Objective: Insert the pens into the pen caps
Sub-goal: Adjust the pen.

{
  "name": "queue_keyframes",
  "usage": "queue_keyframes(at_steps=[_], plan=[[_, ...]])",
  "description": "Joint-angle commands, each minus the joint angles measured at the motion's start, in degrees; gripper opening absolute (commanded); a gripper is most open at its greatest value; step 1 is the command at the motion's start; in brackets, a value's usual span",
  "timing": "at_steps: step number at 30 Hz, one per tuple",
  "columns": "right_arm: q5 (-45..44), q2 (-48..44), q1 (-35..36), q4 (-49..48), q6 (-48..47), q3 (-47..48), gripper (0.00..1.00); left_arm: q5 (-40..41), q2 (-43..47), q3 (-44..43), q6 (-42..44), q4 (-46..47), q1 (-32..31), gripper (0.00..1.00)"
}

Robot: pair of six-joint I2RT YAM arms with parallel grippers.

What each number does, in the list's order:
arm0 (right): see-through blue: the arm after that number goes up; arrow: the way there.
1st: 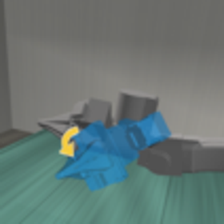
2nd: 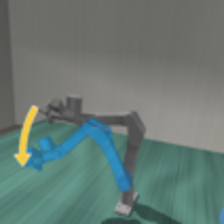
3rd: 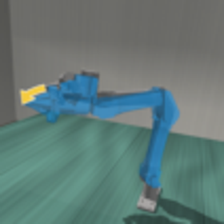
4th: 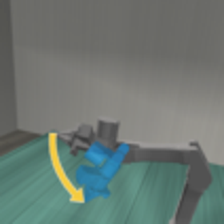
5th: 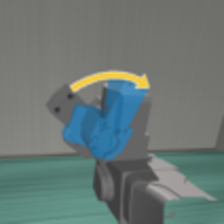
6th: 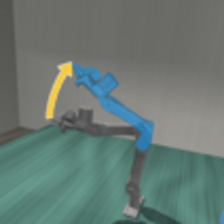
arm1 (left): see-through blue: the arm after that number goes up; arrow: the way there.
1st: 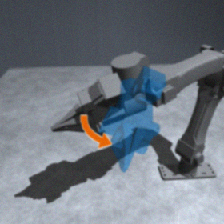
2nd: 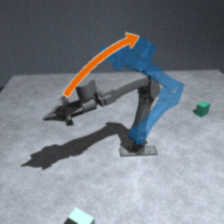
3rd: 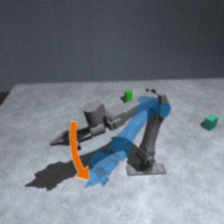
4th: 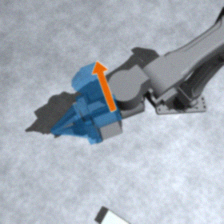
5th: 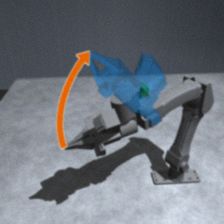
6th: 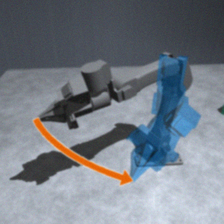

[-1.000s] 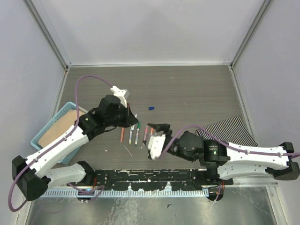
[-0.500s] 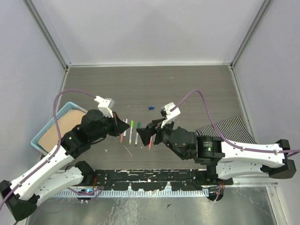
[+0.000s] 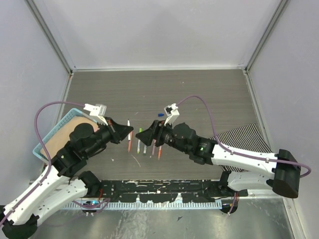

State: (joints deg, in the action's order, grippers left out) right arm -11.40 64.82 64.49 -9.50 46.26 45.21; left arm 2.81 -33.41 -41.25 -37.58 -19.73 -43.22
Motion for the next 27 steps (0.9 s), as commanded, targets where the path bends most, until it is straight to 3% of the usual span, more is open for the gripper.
queue_keyframes(at_steps=[1,14,23,27], plan=[[10.3,0.7,-0.2,-16.8,2.6,-1.4,0.69,1.7,1.6,-2.7,-0.5,1.2,0.3,0.0],[14.0,5.3,-0.3,-21.4,1.4,-1.5,0.59,0.6,-0.5,-3.6,-1.7,3.8,0.3,0.0],[14.9,7.6,-0.3,-22.1,0.3,0.3,0.38,0.2,-1.7,-3.6,-2.2,4.5,0.2,0.0],[14.8,7.8,-0.3,-22.5,0.3,0.4,0.36,0.3,-1.4,-3.5,-2.4,4.4,0.3,0.0]])
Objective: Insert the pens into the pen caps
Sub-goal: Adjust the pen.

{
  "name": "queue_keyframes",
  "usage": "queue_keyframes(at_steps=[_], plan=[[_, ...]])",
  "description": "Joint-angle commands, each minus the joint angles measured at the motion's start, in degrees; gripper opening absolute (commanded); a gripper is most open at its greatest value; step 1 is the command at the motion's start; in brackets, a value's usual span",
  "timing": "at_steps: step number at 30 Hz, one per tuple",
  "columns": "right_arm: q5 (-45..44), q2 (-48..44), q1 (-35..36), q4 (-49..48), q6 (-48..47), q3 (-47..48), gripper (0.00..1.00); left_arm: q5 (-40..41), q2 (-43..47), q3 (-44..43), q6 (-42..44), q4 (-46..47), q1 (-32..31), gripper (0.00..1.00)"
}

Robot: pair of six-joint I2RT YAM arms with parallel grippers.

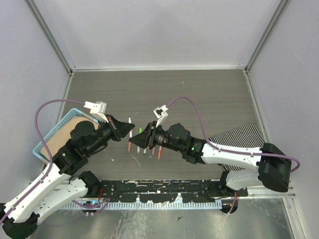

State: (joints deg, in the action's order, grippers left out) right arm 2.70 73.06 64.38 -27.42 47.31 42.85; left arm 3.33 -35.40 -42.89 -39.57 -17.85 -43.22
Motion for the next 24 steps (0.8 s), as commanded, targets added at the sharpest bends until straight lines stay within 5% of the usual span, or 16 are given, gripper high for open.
queue_keyframes(at_steps=[1,9,19,24], plan=[[0.8,-0.3,-0.2,-4.8,-0.7,2.7,0.35,-0.2,0.6,-1.8,-0.4,2.4,0.3,0.0],[0.5,0.3,-0.2,-6.0,-0.7,3.2,0.37,-0.2,0.4,-1.6,-0.6,2.5,0.2,0.0],[0.3,0.9,-0.2,-6.0,-0.8,3.6,0.01,-0.6,0.6,-1.0,-1.2,2.9,0.2,0.0],[-0.2,0.2,-0.2,-5.6,-0.9,3.3,0.01,-0.7,0.9,-0.5,-1.4,2.9,0.3,0.3]])
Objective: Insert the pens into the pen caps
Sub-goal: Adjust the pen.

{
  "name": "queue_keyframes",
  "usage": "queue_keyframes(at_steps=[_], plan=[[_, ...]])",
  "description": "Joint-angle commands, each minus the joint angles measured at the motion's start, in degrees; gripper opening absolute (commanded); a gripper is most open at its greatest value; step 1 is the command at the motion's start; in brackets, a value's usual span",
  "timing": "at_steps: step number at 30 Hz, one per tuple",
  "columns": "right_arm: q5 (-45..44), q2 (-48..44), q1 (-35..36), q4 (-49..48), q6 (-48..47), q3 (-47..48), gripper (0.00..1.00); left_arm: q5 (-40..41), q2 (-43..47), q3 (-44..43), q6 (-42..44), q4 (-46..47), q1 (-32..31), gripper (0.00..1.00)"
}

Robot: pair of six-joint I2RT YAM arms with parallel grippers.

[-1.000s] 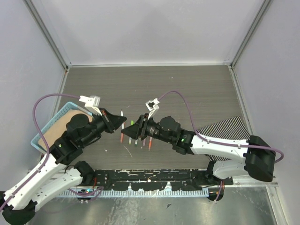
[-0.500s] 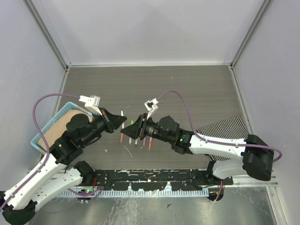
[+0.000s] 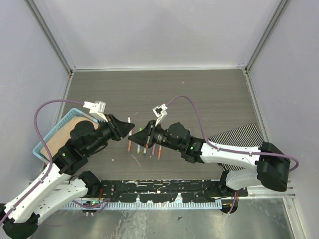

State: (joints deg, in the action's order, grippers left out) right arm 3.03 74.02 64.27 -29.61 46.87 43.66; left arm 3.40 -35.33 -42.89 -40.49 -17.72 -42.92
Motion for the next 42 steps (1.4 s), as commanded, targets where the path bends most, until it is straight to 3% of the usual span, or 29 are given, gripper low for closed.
queue_keyframes(at_steps=[1,4,12,22,29,31,35,37,42], plan=[[-0.6,-0.9,-0.1,-3.3,-0.5,2.5,0.01,-0.7,0.9,-0.4,-0.5,2.9,0.0,0.37],[-1.1,-1.4,0.0,-3.1,-0.5,2.4,0.01,-0.8,1.0,0.0,-0.9,3.2,-0.1,0.42],[-2.5,-2.4,-0.1,-2.4,-0.8,2.2,0.01,-2.9,0.8,1.1,-1.6,3.3,-0.1,0.31],[-3.4,-3.3,-0.1,-1.6,-1.4,1.9,0.01,-3.4,1.7,2.6,-2.4,2.8,0.0,0.3],[-3.4,-3.2,-0.1,-0.8,-1.8,2.0,0.01,-3.4,1.5,2.4,-2.4,2.7,-0.1,0.09],[-3.4,-3.3,-0.1,0.4,-2.6,2.1,0.11,-3.2,1.6,2.2,-2.0,2.3,-0.1,0.03],[-5.1,-5.4,-0.1,6.1,-6.1,2.0,0.54,-1.6,1.2,0.7,-0.6,-0.5,0.0,0.0],[-7.3,-7.2,-0.1,11.3,-8.5,2.1,0.61,-0.6,0.4,-0.6,1.0,-3.1,-0.1,0.0],[-17.1,-10.1,-0.1,30.0,-16.3,5.7,0.65,1.9,-3.5,-3.1,4.3,-9.0,0.0,0.0]])
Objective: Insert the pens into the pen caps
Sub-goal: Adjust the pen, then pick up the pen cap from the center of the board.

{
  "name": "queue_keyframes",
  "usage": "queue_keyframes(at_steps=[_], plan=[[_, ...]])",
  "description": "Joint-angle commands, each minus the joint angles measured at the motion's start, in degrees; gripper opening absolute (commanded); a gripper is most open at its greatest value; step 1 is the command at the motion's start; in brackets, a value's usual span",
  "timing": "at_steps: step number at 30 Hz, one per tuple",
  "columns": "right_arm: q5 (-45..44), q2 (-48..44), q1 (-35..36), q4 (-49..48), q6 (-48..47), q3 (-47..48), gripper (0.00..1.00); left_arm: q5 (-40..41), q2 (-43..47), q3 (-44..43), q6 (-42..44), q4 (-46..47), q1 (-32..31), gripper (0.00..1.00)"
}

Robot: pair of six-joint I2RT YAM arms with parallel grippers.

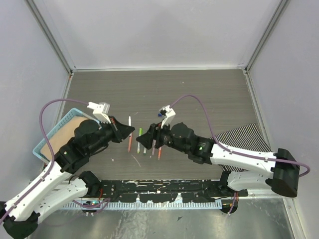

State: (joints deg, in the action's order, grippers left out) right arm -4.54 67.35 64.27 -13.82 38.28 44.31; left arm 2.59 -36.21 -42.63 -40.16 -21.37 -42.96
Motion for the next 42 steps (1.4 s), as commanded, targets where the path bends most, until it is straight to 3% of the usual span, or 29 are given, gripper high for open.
queue_keyframes(at_steps=[1,4,7,11,16,20,29,42], plan=[[-12.5,-3.7,-0.1,17.8,-8.9,6.2,0.65,3.2,-3.7,-3.8,4.4,-6.5,0.0,0.0],[-17.3,-2.5,-1.4,28.0,-11.2,10.0,0.65,3.1,-5.5,-3.8,5.2,-7.6,0.0,0.0],[-14.1,-1.0,-5.4,31.6,-12.5,11.5,0.65,3.5,-6.1,-2.7,5.6,-7.3,0.0,0.0],[-4.7,3.5,-13.1,32.6,-17.0,13.8,0.65,4.0,-7.1,-2.8,6.5,-8.1,0.0,0.0],[11.2,14.8,-23.5,33.1,-31.9,19.9,0.66,3.8,-7.1,-3.0,6.9,-9.5,0.0,0.0],[17.7,26.0,-28.7,36.9,-45.2,27.3,0.65,4.2,-6.5,-3.6,7.1,-11.0,0.0,0.0],[16.5,43.0,-29.2,42.4,-57.2,43.0,0.66,4.2,-7.1,-5.2,8.2,-13.6,0.0,0.0],[19.1,53.3,-30.3,47.2,-67.9,52.8,0.61,6.3,-7.8,-5.9,8.9,-14.3,0.0,0.0]])
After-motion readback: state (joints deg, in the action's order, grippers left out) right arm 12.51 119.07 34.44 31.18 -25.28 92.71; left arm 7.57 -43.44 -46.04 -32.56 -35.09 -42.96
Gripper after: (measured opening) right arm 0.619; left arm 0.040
